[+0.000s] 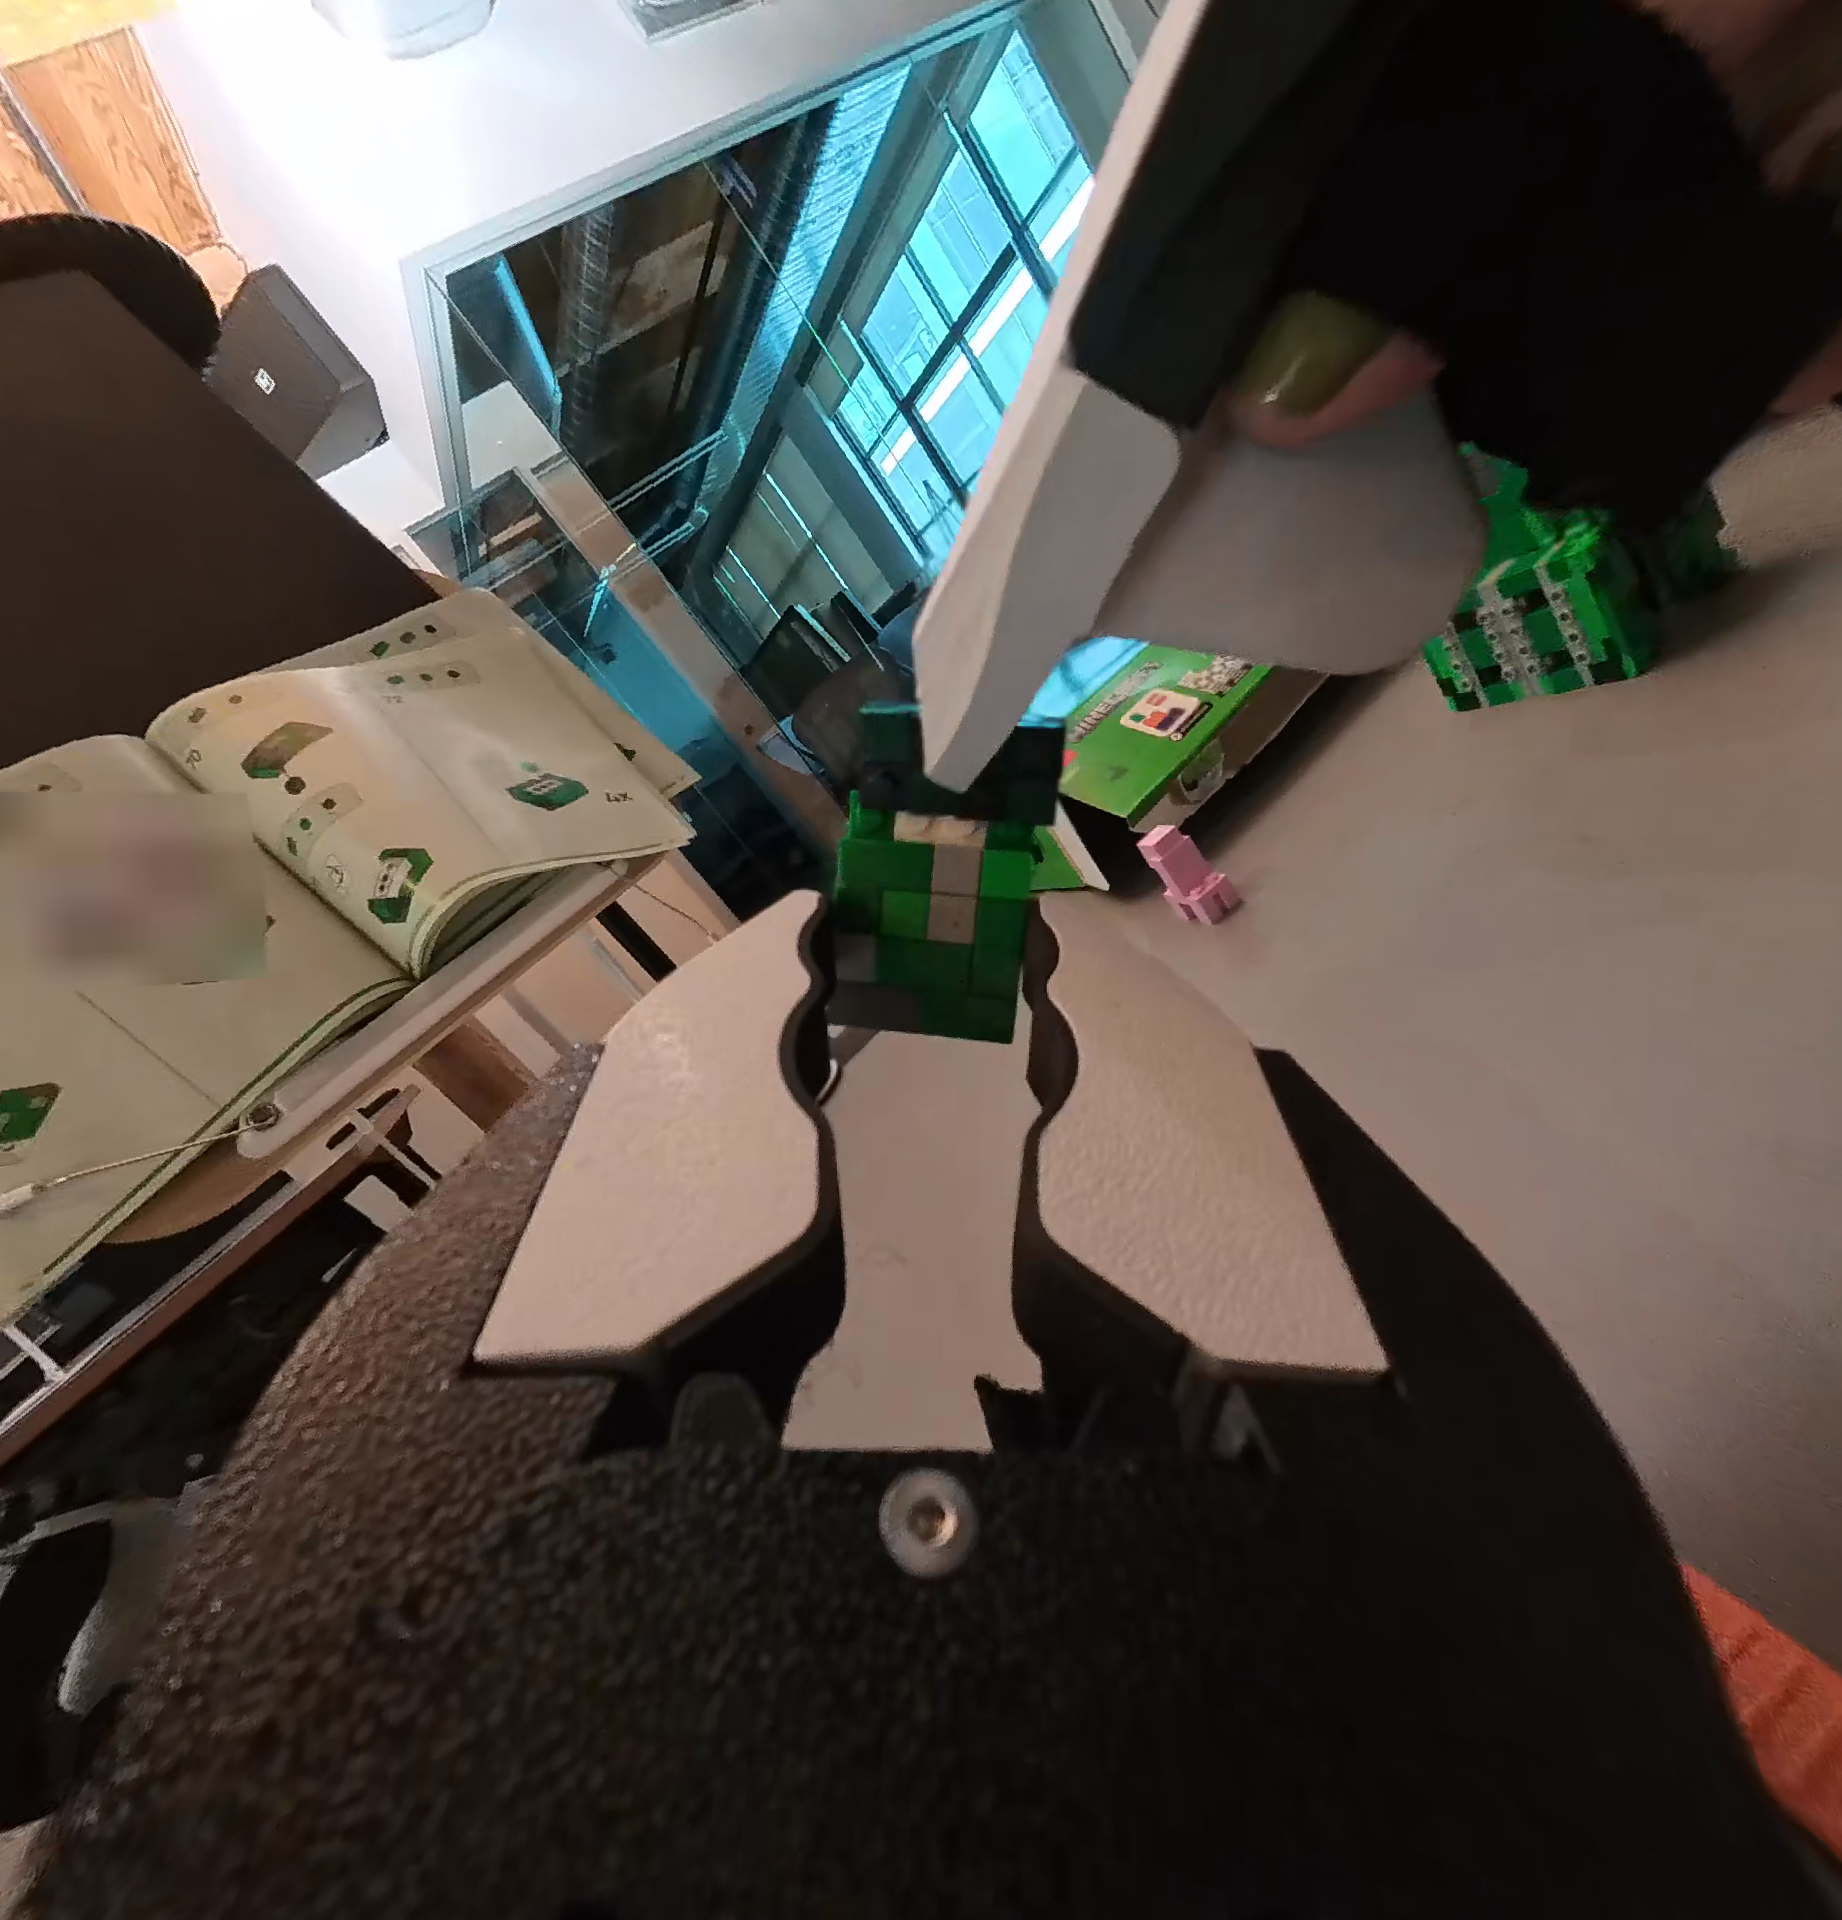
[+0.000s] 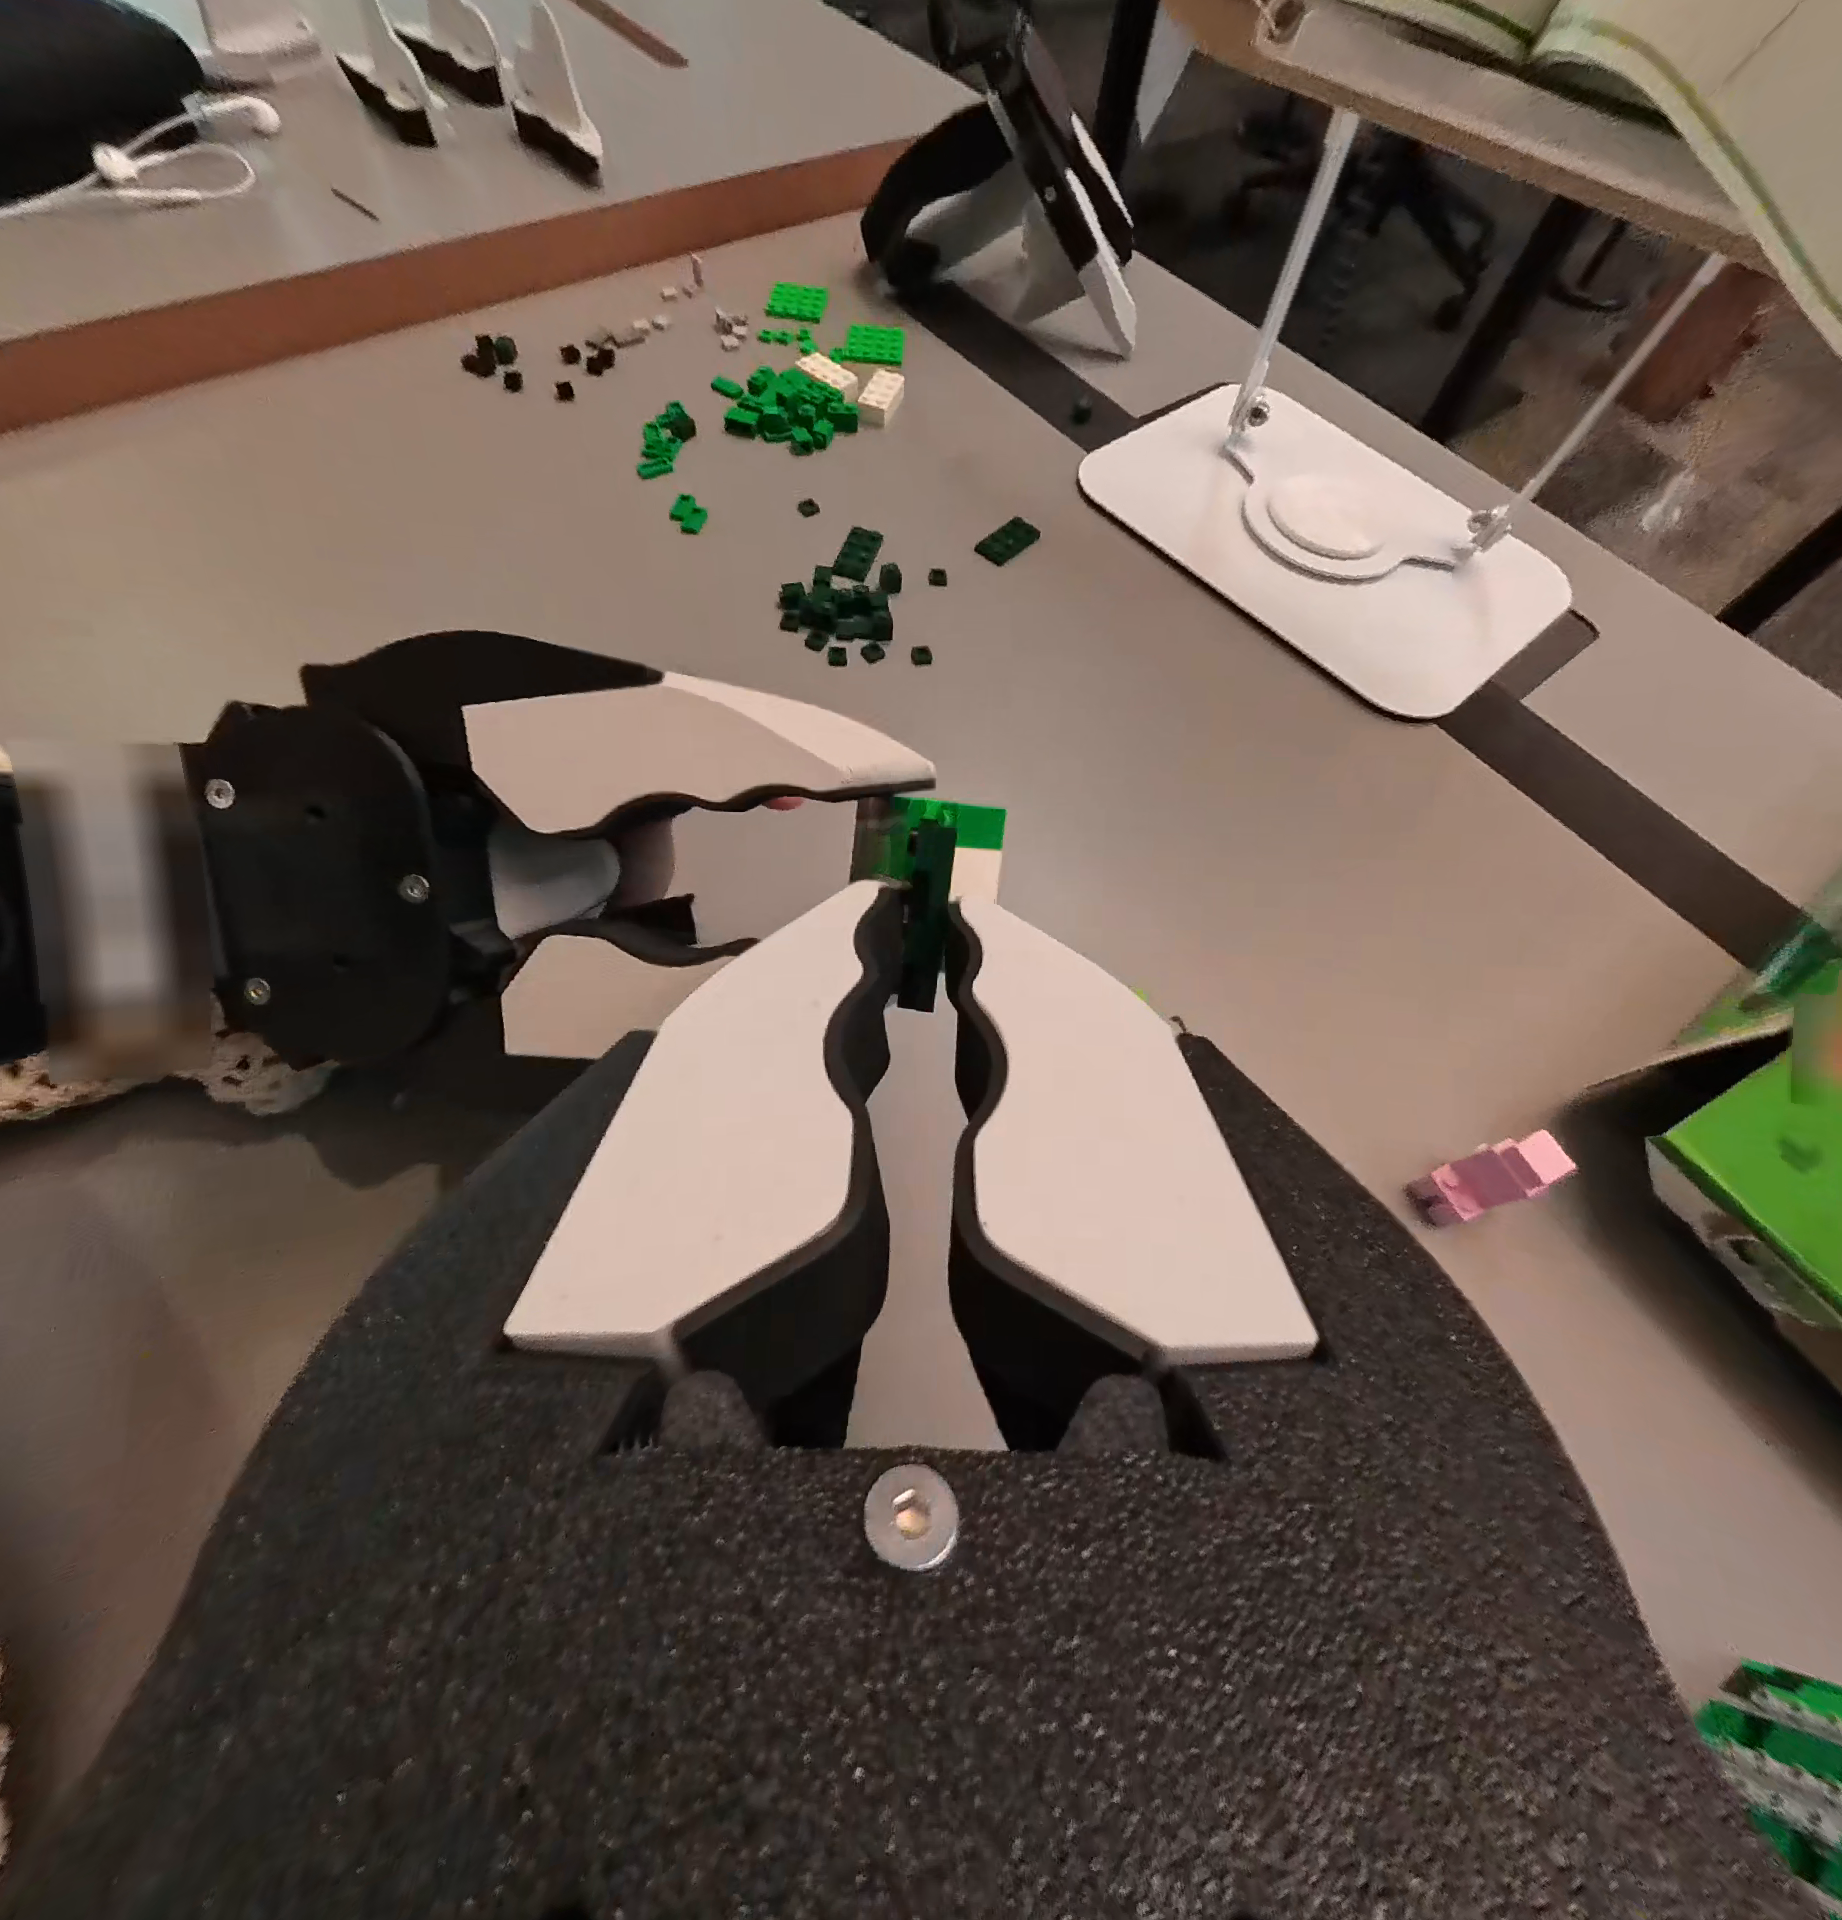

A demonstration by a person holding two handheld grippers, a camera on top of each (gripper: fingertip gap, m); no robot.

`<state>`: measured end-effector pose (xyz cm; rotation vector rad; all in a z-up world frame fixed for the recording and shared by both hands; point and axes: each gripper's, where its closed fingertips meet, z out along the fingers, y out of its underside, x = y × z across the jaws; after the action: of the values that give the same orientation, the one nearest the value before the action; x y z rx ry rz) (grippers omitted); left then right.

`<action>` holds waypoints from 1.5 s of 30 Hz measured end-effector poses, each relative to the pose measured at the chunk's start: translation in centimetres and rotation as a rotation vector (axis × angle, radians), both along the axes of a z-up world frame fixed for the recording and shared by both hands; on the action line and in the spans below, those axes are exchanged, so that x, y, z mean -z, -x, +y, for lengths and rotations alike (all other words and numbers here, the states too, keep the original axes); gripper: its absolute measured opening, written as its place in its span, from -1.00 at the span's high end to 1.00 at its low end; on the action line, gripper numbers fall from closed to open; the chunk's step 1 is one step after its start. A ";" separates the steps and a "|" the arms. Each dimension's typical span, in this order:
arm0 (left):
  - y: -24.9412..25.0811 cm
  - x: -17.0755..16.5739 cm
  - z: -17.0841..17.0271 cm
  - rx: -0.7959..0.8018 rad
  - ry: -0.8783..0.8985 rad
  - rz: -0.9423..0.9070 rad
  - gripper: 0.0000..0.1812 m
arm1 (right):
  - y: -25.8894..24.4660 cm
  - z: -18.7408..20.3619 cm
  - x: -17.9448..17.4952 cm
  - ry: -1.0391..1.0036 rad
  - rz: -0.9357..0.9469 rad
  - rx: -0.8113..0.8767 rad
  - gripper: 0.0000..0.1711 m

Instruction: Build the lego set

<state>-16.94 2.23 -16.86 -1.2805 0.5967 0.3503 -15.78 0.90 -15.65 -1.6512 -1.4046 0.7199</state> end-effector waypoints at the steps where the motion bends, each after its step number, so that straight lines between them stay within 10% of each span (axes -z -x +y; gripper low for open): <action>1: 0.0 -0.1 0.0 0.000 -0.003 -0.001 0.61 | 0.2 -0.1 -0.1 0.004 -0.007 -0.004 0.91; 45: -1.2 -1.4 -1.8 0.135 -0.075 -0.027 0.62 | 0.4 -0.5 -0.6 0.138 0.068 0.017 0.71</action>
<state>-15.74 0.46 -15.51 -1.1645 0.6375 0.2409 -16.14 0.38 -15.06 -1.7258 -1.3168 0.8719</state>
